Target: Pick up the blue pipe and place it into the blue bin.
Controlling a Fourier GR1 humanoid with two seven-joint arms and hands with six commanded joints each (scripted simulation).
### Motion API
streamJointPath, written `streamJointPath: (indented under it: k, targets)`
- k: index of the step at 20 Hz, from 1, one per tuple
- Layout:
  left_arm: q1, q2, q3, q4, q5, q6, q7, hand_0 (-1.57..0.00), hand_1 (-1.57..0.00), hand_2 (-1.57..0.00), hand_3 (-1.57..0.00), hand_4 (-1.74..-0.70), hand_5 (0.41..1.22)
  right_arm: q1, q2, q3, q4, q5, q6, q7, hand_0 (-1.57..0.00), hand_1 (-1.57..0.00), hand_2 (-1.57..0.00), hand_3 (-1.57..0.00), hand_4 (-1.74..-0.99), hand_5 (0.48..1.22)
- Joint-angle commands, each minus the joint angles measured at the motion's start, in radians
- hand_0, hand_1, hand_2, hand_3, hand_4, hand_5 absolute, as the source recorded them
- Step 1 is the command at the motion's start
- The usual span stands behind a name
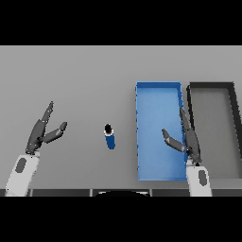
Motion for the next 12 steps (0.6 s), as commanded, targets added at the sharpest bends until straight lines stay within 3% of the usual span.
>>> streamJointPath:
  k: [1,6,9,12]
  targets:
    - [-0.011,0.011,0.002,0.008,0.003,-0.013,0.007,0.00,0.00,0.00,0.00,-0.96,0.592,0.000,-0.007,0.002,-0.006,0.005,0.001,0.017,0.00,0.00,0.00,0.00,-1.193,0.622]
    - [0.000,0.037,-0.028,-0.032,0.032,-0.110,-0.020,0.00,0.00,0.00,0.00,-0.98,0.584,-0.002,-0.010,0.011,-0.005,0.013,0.008,0.036,0.00,0.00,0.00,0.00,-1.192,0.621]
    - [0.033,0.083,-0.069,-0.095,0.037,-0.186,0.000,0.00,0.00,0.00,0.00,-1.03,0.549,-0.003,-0.011,0.016,-0.007,0.020,0.008,0.029,0.00,0.00,0.00,0.00,-1.179,0.616]
    - [0.037,0.050,-0.151,-0.136,0.018,-0.233,0.045,0.00,0.00,0.00,0.00,-1.10,0.510,-0.012,-0.015,0.016,0.000,0.023,0.010,0.040,0.00,0.00,0.00,0.00,-1.173,0.616]
